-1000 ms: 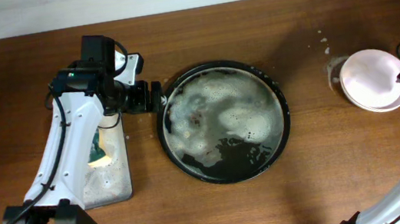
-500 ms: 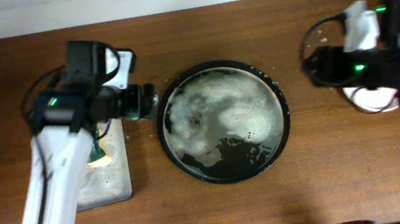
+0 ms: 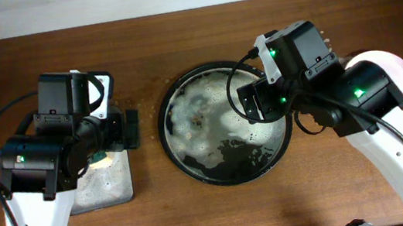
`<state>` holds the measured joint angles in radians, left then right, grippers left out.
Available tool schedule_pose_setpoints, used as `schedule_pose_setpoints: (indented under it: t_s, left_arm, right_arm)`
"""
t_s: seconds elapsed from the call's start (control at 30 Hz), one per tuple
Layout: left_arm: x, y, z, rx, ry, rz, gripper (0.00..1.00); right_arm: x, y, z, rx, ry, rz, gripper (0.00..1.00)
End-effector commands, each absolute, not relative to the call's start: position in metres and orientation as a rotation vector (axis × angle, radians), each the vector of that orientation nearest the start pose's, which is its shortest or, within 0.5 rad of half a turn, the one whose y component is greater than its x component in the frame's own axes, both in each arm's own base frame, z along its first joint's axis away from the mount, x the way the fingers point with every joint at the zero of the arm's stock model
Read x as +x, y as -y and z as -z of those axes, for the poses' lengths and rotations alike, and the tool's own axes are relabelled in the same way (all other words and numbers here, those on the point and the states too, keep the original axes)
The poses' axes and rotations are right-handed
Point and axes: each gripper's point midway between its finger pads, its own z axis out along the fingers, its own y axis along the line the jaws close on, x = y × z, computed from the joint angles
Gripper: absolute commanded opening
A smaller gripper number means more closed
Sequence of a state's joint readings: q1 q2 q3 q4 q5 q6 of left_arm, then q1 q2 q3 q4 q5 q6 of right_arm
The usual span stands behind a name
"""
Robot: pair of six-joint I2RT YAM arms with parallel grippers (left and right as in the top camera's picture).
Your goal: Clean dirty plates on tray and stack at the side
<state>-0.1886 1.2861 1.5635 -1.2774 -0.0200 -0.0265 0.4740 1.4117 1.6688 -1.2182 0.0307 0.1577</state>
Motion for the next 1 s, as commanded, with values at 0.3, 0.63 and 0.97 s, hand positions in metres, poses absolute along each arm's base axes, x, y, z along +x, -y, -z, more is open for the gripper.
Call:
schedule_pose_setpoints:
  t_s: [0.3, 0.63, 0.97]
  left_arm:
    - [0.292, 0.049, -0.290, 0.179, -2.549, 0.043, 0.99]
    - [0.292, 0.049, -0.290, 0.179, -2.549, 0.043, 0.99]
    - [0.292, 0.049, -0.290, 0.179, -2.551, 0.043, 0.99]
  right_arm:
    - [0.272, -0.084, -0.363, -0.276, -2.290, -0.169, 0.99]
    - [0.246, -0.012, -0.312, 0.002, -2.001, -0.003, 0.99]
    - [0.224, -0.003, -0.198, 0.047, -1.790, -0.002, 0.99]
